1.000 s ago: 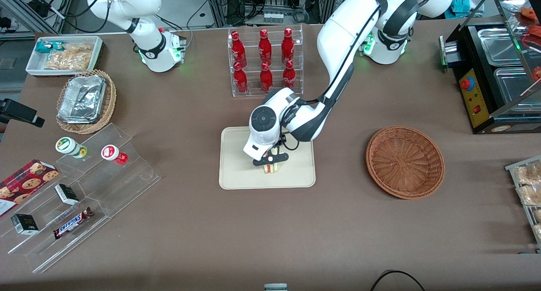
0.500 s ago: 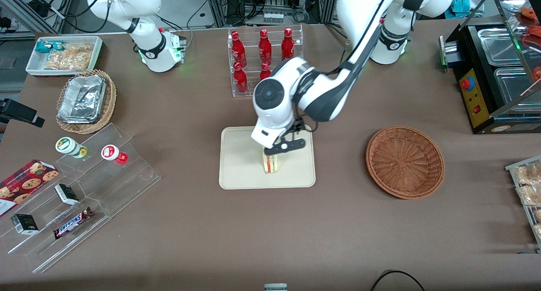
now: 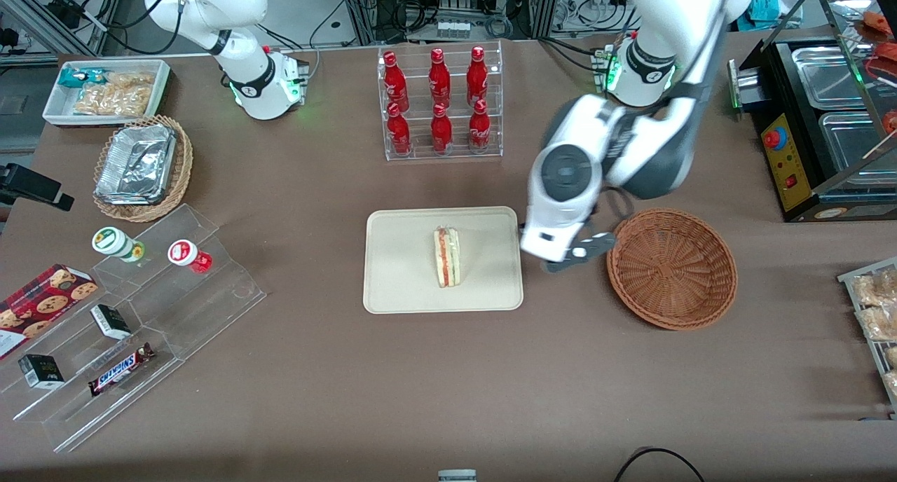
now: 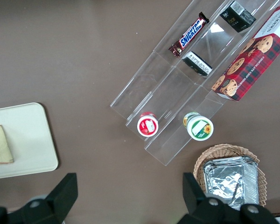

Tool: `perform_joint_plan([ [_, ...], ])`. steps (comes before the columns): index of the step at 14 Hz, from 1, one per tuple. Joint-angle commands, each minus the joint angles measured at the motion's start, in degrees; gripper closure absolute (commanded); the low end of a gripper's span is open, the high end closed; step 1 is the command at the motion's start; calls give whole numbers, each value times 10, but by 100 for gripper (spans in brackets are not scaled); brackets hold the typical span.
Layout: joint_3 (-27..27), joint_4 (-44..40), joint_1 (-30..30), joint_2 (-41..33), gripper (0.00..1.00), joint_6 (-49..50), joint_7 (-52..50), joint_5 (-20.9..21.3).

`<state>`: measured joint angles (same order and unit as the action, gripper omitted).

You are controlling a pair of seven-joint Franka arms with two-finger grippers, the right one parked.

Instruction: Place sandwich from basket to tray

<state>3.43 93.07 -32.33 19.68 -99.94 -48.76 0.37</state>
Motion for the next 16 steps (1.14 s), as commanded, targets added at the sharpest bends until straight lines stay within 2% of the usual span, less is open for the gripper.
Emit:
perform_joint_plan([
  [1,-4,73,47,-100,0,34,98,2],
  [6,-8,65,138,-194,0,162,262,0],
  [7,-31,48,185,-197,0,184,291,0],
  [9,-114,2,296,-196,0,223,345,-1],
  [11,-147,-32,352,-197,0,230,357,1],
  [16,-144,-54,392,-201,0,197,357,5],
])
